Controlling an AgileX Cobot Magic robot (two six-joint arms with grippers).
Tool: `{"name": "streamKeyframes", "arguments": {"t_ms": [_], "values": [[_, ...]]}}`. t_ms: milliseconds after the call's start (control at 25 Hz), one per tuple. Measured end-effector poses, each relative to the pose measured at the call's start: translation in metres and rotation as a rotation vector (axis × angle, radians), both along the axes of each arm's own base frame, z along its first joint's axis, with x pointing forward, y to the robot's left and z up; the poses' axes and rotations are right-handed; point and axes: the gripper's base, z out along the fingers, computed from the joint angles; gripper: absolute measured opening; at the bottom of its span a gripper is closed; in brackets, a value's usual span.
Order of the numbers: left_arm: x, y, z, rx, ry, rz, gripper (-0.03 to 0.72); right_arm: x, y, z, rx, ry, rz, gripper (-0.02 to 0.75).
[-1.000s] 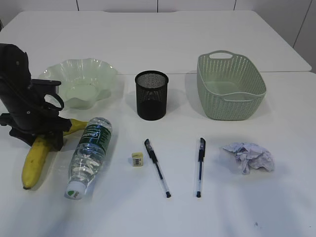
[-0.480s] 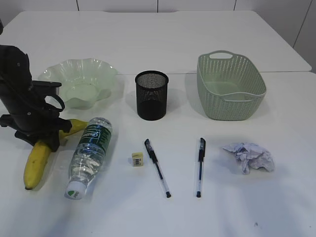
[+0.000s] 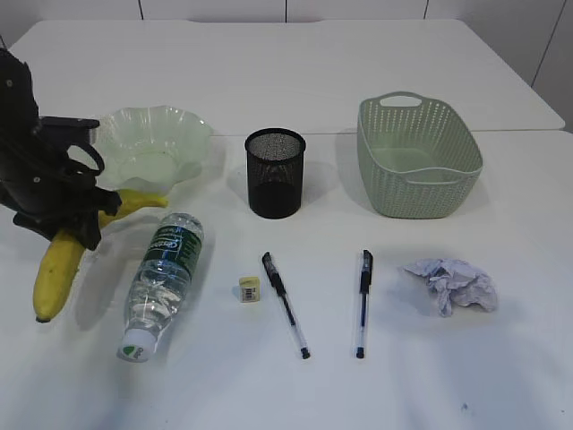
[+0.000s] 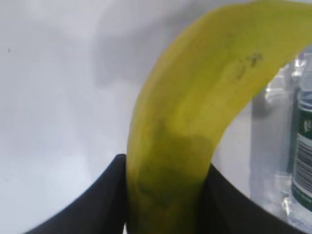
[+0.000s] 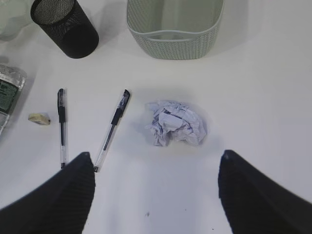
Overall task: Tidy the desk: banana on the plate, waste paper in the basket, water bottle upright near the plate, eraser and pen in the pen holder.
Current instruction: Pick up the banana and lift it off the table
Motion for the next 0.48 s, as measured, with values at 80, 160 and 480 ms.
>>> {"name": "streamKeyframes", "arguments": {"t_ms": [80,160,480], "values": [[-0.001,0.000,0.011,-0.004,-0.027,0.000,0.267,0.000,0.000,0.000,0.000,0.000,0.000,0.585],[-0.002,0.000,0.024,-0.011,-0.059,0.001,0.267,0.000,0.000,0.000,0.000,0.000,0.000,0.586],[0.029,-0.005,0.088,-0.085,-0.289,0.098,0.267,0.000,0.000,0.000,0.000,0.002,0.001,0.585]]}}
